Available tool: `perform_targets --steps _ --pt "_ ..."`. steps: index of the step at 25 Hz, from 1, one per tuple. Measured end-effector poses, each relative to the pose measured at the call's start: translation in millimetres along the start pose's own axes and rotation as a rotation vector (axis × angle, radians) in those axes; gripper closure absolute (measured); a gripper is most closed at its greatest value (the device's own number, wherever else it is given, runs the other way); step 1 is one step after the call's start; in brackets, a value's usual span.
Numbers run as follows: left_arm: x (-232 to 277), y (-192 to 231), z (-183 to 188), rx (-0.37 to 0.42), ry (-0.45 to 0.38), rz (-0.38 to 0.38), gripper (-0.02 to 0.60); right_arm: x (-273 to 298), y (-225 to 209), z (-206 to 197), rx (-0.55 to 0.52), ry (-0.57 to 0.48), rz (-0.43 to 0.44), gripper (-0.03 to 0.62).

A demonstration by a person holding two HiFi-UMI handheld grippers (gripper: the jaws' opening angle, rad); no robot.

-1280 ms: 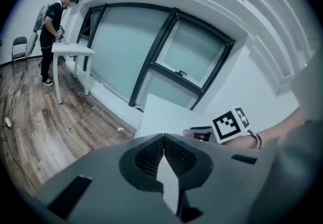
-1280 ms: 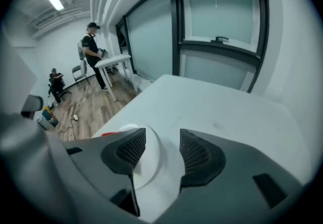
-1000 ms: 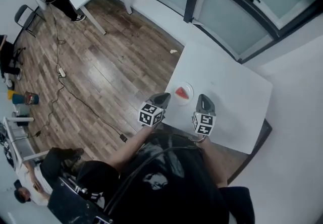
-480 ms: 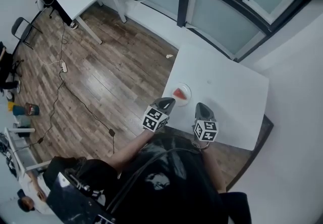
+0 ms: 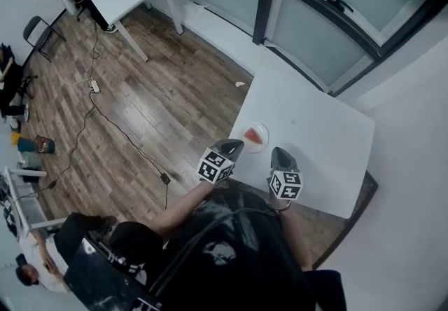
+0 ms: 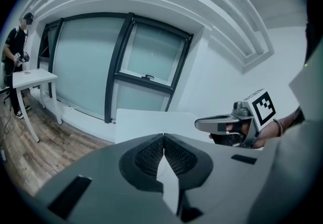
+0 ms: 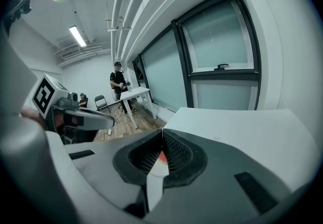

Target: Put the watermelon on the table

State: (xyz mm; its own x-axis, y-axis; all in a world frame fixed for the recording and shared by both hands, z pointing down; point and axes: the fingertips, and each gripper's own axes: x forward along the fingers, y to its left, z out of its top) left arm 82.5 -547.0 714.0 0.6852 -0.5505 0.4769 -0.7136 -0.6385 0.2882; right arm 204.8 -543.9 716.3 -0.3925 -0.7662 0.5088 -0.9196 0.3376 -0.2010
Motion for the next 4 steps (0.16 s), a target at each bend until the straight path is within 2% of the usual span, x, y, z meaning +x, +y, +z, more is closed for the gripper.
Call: perform_targets --steps 4 --pt "-8.5 7.8 -5.5 -0.019 0.017 0.008 0.575 6.5 7.3 0.4 0.001 0.010 0.006 0.582"
